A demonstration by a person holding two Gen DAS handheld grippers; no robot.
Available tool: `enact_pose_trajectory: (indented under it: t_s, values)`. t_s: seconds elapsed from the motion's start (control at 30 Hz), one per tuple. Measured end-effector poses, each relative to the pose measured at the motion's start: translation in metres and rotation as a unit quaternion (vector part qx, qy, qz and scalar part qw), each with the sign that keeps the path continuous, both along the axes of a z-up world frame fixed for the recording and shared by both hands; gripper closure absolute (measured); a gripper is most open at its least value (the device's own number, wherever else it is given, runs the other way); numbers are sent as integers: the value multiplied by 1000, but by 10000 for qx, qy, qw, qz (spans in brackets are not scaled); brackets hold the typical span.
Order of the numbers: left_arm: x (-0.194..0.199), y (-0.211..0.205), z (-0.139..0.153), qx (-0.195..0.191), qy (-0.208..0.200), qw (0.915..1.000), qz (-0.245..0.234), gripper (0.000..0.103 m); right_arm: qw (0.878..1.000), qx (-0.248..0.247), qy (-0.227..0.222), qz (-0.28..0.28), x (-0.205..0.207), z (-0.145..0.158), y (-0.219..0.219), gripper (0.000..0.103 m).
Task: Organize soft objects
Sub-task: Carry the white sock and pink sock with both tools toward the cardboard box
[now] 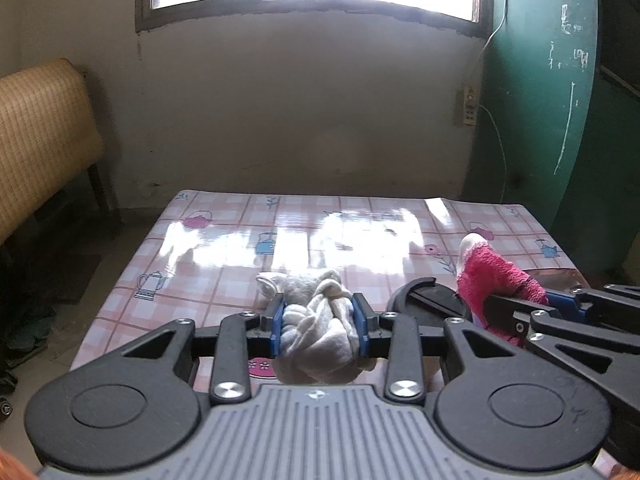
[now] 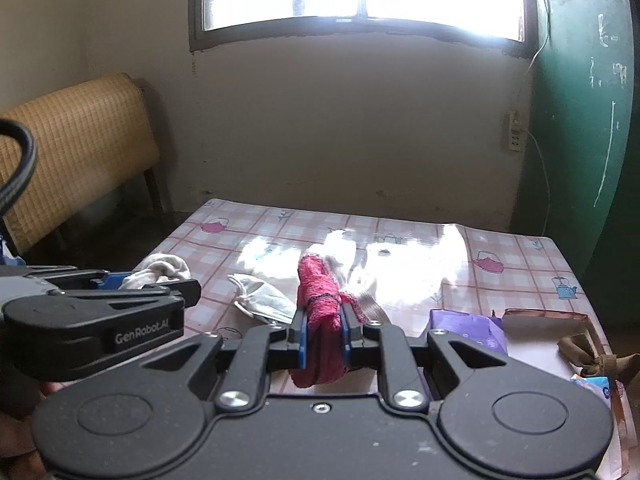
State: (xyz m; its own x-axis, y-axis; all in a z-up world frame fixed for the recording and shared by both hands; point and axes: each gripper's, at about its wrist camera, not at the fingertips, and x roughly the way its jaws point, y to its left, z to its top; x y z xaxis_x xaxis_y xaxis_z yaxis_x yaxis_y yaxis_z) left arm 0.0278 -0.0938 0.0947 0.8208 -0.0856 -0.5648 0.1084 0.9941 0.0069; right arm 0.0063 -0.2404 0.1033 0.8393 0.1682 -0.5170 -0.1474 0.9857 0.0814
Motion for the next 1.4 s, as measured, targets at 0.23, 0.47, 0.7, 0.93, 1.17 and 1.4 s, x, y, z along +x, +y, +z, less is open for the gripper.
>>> enact_pose_trajectory:
  t_s: [0.23,0.47,0.7,0.93,1.17,1.4]
  values:
    - [-1,-9,0,17,-12,9999,-130,67,10000,2,-3,-89,-1,0,-13,83]
    - [-2,-18,0,32,-7,9997,-237,67,9998,8,-9,-186,-2,1,-22,83]
    - [-1,-26,-1,34,-14,9994,-355,67,9996,0,-24,-279,-3,1,-31,83]
    - [-2,-36,-2,37,-18,9989,-474,67,9993,-5,-23,-370,-4,1,-41,83]
    - [-2,-44,-4,29,-14,9984,-565,67,9990,13,-31,-445,-7,1,-52,83]
    - [-1,-51,-6,41,0,9979,-647,67,9985,15,-45,-545,-10,2,-62,83]
